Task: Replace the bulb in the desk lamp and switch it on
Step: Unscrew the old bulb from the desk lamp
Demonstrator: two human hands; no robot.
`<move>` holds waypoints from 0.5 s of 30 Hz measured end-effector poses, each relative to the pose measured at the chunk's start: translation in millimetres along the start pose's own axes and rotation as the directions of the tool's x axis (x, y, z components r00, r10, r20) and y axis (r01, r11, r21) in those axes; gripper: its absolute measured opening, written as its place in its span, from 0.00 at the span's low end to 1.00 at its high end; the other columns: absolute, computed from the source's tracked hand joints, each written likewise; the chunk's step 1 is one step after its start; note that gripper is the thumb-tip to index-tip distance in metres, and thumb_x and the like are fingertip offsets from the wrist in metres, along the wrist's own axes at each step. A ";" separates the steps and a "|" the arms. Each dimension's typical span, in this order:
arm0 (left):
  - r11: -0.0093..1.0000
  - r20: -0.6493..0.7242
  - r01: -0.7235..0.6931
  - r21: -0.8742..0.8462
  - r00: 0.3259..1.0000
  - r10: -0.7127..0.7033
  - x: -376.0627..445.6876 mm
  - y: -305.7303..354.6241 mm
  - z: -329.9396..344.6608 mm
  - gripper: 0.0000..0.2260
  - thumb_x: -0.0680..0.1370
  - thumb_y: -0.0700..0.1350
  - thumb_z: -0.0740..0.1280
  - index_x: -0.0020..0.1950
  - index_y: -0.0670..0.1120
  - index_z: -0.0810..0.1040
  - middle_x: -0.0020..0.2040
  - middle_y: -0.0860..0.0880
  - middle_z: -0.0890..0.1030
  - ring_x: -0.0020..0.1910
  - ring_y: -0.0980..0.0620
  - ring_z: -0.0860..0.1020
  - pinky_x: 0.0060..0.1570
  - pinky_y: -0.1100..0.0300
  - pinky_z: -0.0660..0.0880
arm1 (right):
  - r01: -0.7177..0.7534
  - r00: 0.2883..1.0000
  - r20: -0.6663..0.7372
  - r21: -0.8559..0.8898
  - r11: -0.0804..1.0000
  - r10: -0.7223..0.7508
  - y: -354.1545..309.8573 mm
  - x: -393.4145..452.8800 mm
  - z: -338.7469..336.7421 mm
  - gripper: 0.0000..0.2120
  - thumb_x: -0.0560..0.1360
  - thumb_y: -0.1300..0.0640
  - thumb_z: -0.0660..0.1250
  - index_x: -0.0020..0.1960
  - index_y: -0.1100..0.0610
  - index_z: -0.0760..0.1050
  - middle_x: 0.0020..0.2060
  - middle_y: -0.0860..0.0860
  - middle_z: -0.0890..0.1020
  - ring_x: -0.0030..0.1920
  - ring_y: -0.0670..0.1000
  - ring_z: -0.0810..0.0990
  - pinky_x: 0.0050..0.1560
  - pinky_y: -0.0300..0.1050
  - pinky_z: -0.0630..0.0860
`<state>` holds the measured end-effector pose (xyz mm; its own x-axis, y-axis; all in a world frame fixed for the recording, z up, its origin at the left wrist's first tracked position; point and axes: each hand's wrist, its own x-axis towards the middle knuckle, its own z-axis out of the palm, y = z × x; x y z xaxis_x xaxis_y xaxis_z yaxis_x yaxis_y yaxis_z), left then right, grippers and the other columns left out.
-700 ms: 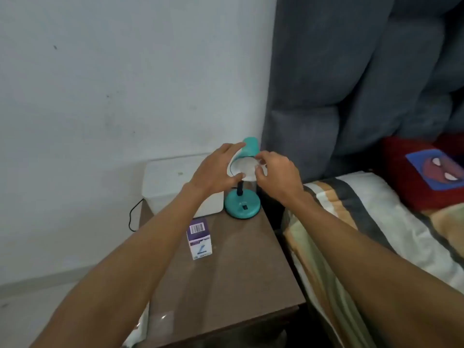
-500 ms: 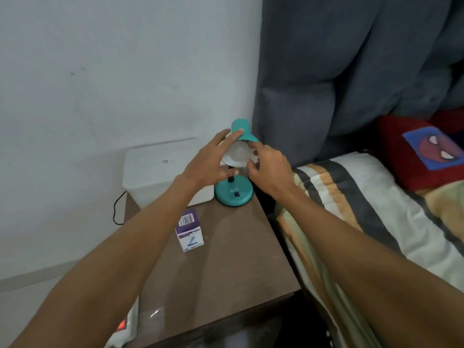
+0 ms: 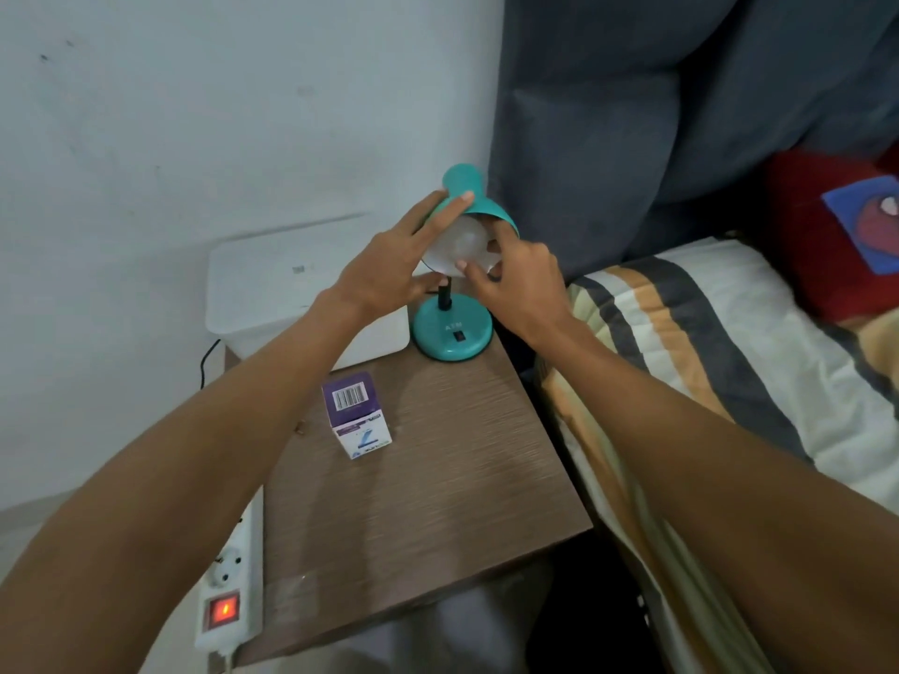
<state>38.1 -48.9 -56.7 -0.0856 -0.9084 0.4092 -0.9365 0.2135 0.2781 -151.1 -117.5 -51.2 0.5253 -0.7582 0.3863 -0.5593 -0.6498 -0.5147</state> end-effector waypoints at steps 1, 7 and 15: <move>1.000 0.009 -0.004 0.004 1.000 0.004 0.7 -1.4 -0.6 0.46 0.75 0.41 0.77 0.82 0.59 0.51 0.83 0.43 0.60 0.74 0.35 0.72 0.66 0.40 0.76 | 0.006 1.000 0.000 0.004 1.000 -0.006 0.9 1.1 -0.1 0.26 0.76 0.42 0.68 0.68 0.55 0.72 0.47 0.56 0.85 0.46 0.62 0.84 0.46 0.54 0.81; 0.999 0.016 -0.030 0.035 0.999 0.030 4.2 -0.1 0.7 0.43 0.76 0.42 0.76 0.83 0.58 0.53 0.83 0.43 0.60 0.70 0.33 0.75 0.65 0.40 0.77 | 0.014 1.000 0.016 0.084 0.996 -0.015 9.4 4.8 -0.6 0.25 0.76 0.45 0.70 0.69 0.55 0.71 0.54 0.54 0.85 0.49 0.57 0.85 0.52 0.53 0.82; 0.998 -0.002 -0.022 0.053 1.000 0.022 2.7 5.2 3.4 0.43 0.76 0.43 0.77 0.82 0.57 0.54 0.81 0.41 0.63 0.70 0.34 0.75 0.67 0.42 0.77 | -0.200 0.969 -0.028 0.505 0.840 0.247 -14.7 -5.0 16.8 0.27 0.74 0.43 0.74 0.67 0.55 0.74 0.56 0.48 0.83 0.54 0.47 0.83 0.56 0.40 0.81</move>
<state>31.9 -51.5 -57.0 -0.1057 -0.9029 0.4166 -0.9511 0.2141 0.2227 -134.8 -103.2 -58.5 0.3525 -0.8965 0.2684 -0.2504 -0.3667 -0.8960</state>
